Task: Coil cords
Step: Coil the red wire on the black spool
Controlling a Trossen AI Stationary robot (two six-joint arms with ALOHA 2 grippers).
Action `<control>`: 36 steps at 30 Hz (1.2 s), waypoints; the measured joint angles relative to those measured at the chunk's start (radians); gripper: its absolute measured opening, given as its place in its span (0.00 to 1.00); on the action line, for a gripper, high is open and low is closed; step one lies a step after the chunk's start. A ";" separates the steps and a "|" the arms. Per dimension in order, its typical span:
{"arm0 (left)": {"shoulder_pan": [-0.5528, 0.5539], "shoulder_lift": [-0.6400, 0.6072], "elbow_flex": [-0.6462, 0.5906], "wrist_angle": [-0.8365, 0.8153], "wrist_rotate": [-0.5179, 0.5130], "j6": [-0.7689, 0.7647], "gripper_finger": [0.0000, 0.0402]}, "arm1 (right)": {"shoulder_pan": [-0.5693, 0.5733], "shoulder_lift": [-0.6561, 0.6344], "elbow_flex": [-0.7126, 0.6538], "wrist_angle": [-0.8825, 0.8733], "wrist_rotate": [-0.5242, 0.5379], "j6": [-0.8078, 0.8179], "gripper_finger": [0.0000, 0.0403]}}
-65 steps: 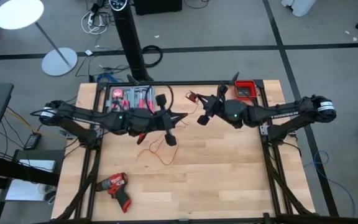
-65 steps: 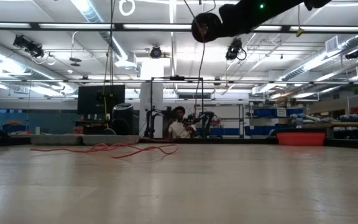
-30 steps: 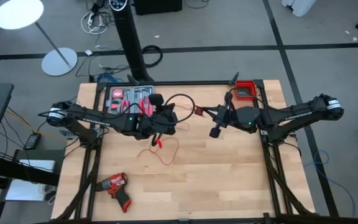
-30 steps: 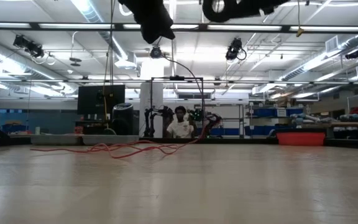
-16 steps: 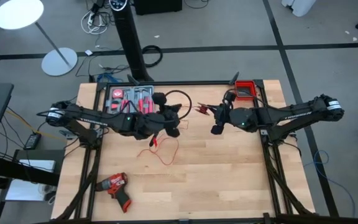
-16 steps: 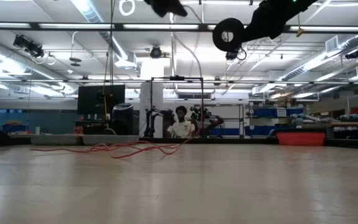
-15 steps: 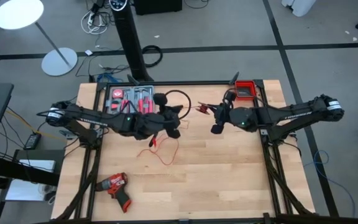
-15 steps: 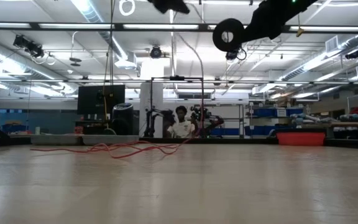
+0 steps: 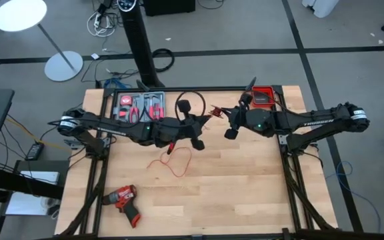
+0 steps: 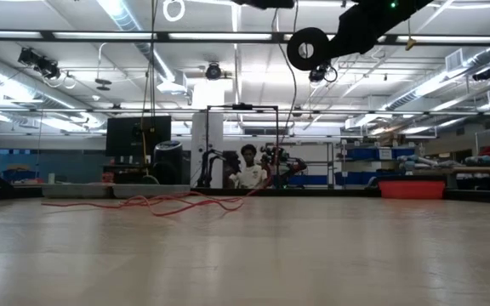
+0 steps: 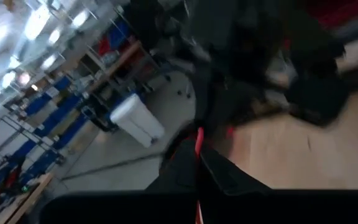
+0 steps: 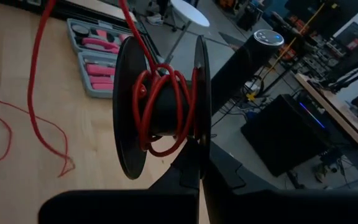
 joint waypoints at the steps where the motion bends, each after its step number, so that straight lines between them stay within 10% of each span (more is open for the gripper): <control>1: 0.003 0.002 0.000 0.019 0.007 0.007 0.00 | -0.002 0.000 0.000 0.002 -0.001 0.000 0.00; 19: 0.016 0.057 0.000 0.181 0.174 0.016 0.00 | -0.031 0.050 0.001 0.198 -0.139 0.000 0.00; 36: 0.030 0.088 0.000 0.033 0.000 -0.087 0.04 | -0.023 0.042 0.000 0.331 -0.142 0.038 0.00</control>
